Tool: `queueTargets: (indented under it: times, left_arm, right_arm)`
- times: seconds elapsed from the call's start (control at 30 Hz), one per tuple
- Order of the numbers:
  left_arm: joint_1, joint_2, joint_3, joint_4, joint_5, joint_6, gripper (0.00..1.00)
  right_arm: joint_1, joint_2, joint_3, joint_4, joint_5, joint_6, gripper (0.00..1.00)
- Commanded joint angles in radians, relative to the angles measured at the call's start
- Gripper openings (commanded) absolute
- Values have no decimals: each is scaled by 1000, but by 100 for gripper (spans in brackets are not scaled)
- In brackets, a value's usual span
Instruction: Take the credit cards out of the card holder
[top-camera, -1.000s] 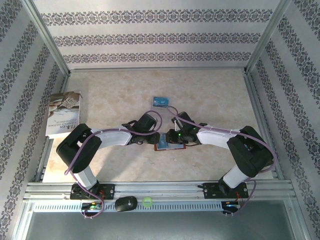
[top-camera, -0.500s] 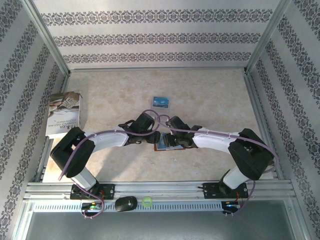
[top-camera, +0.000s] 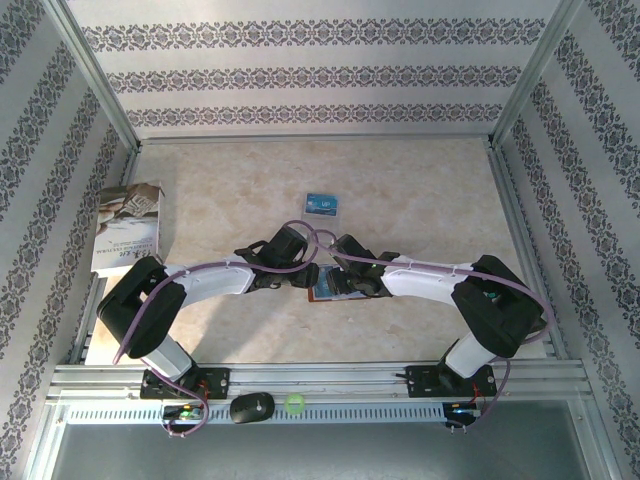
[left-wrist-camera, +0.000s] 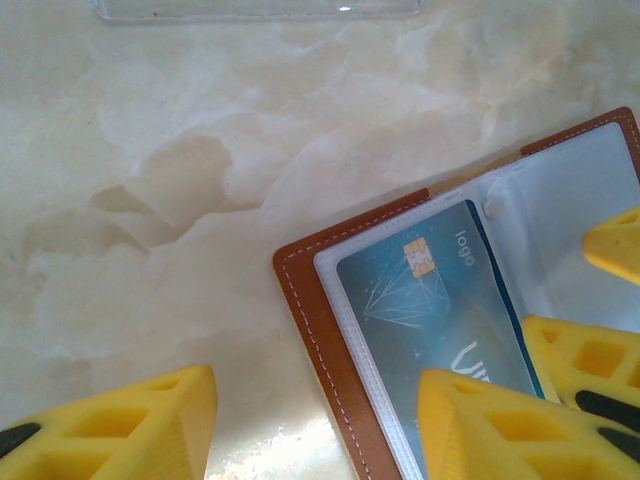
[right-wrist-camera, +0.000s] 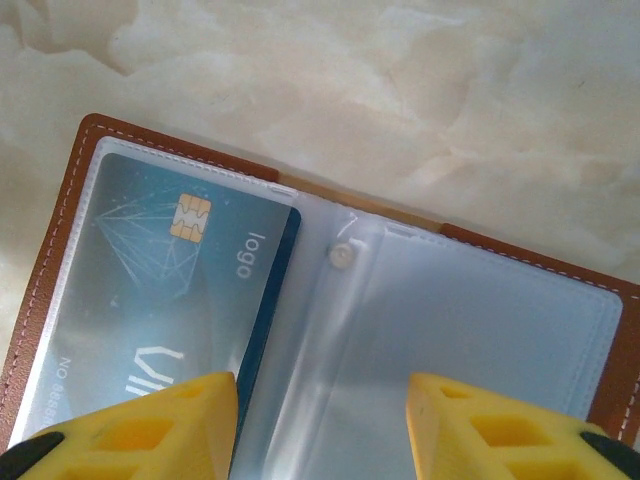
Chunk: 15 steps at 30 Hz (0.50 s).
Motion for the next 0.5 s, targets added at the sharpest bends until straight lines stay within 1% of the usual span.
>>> queueTargets:
  times: [0.0, 0.33, 0.47]
  left_arm:
    - [-8, -25, -7, -27, -11, 14, 56]
    - [-8, -28, -11, -30, -12, 14, 56]
    - [-9, -29, -11, -33, -13, 16, 56]
  right_arm:
    - [12, 11, 13, -21, 28, -9, 49]
    - [31, 72, 22, -39, 52, 7, 48]
    - [38, 71, 24, -81, 122, 40, 47]
